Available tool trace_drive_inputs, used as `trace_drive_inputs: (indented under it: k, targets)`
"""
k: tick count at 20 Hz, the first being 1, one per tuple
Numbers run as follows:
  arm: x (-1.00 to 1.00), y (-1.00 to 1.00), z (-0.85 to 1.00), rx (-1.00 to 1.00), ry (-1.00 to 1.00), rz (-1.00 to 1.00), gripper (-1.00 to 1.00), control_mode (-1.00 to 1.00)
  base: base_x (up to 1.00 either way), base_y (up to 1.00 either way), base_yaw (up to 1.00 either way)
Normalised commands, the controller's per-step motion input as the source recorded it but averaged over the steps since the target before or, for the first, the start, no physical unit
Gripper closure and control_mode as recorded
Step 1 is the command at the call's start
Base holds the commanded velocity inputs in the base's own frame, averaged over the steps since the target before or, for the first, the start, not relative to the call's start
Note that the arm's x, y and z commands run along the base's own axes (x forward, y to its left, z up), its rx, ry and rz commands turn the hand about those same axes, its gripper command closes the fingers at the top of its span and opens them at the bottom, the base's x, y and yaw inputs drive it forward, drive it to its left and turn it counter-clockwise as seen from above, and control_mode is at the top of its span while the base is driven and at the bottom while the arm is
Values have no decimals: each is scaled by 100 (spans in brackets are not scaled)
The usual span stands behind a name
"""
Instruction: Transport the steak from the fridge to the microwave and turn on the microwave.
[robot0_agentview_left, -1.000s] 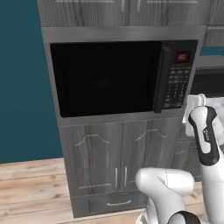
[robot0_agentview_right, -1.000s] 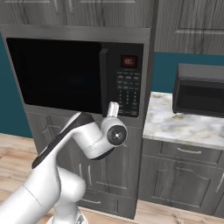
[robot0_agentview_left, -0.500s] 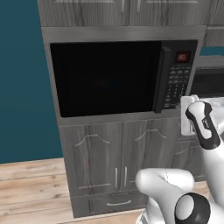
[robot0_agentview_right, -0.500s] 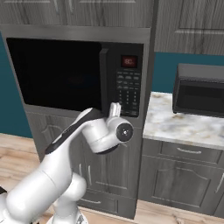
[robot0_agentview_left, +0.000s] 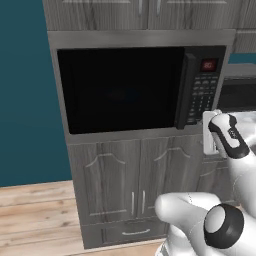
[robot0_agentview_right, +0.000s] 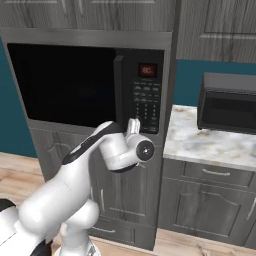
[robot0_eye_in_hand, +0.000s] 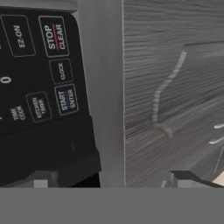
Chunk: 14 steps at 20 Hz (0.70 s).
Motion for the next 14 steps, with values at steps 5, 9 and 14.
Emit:
trace_drive_inputs:
  k: [5,9,14]
  targets:
    - [19,0,-16,0,-1,0,-100,-100,0,0,0]
    - [19,-2,-5,0,0,0,-100,-100,0,0,0]
    - [17,-7,-7,0,-1,0,-100,-100,0,0,0]
